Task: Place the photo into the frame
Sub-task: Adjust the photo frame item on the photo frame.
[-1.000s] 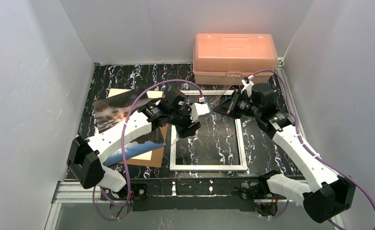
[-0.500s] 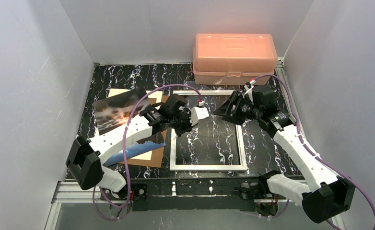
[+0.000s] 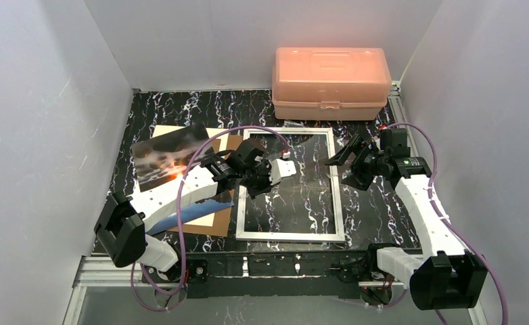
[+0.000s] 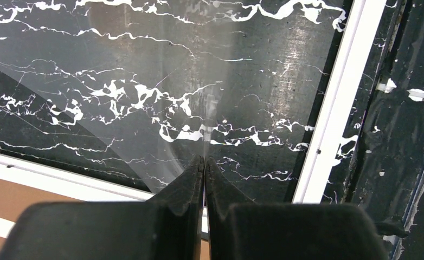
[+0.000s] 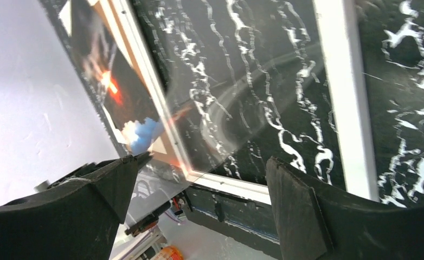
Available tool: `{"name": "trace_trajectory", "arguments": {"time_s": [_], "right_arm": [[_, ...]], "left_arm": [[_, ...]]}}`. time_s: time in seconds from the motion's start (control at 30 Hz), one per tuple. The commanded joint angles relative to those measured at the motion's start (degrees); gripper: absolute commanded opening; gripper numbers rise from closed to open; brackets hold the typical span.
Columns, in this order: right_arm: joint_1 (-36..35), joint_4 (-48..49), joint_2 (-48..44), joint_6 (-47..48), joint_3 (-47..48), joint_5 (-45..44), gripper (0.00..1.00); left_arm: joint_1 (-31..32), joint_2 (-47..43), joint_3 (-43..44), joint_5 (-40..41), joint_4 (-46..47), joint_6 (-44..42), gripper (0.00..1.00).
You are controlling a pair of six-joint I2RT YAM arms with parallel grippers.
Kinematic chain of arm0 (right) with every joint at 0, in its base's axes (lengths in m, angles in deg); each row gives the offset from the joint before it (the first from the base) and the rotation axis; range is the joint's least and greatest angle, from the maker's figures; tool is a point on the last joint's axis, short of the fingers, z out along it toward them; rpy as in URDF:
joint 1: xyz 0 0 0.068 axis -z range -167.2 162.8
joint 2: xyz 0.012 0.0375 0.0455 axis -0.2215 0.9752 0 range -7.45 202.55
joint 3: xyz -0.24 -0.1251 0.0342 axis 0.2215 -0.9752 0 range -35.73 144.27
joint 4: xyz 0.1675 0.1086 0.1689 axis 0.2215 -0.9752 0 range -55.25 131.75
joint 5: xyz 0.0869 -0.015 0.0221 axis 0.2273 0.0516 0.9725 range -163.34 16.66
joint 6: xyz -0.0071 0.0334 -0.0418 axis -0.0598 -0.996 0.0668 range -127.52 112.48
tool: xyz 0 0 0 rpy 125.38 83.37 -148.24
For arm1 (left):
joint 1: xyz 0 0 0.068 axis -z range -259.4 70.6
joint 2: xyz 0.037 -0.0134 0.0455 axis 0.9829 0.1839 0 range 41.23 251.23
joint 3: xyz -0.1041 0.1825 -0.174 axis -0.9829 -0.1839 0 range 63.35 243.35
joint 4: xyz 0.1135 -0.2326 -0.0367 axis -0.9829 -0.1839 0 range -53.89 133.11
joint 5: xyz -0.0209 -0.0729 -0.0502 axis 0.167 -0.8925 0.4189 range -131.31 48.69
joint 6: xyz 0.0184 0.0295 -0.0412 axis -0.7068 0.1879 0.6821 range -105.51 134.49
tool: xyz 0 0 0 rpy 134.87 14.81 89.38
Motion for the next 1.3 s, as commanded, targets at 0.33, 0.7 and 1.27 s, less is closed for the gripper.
{"name": "trace_trajectory", "arguments": {"time_s": [0.33, 0.7, 1.27], "right_arm": [[7.32, 1.76, 4.77, 2.74, -7.48, -10.46, 0.96], [8.41, 20.91, 11.27, -5.39, -10.32, -7.97, 0.88], [9.42, 26.05, 12.28, -10.41, -15.71, -2.92, 0.69]], "left_arm": [[-0.13, -2.25, -1.94, -1.16, -2.1, -0.86, 0.0], [-0.17, -1.18, -0.15, -2.19, -4.48, -1.01, 0.0], [-0.26, -0.99, 0.91, -2.2, -4.38, -0.43, 0.0]]}}
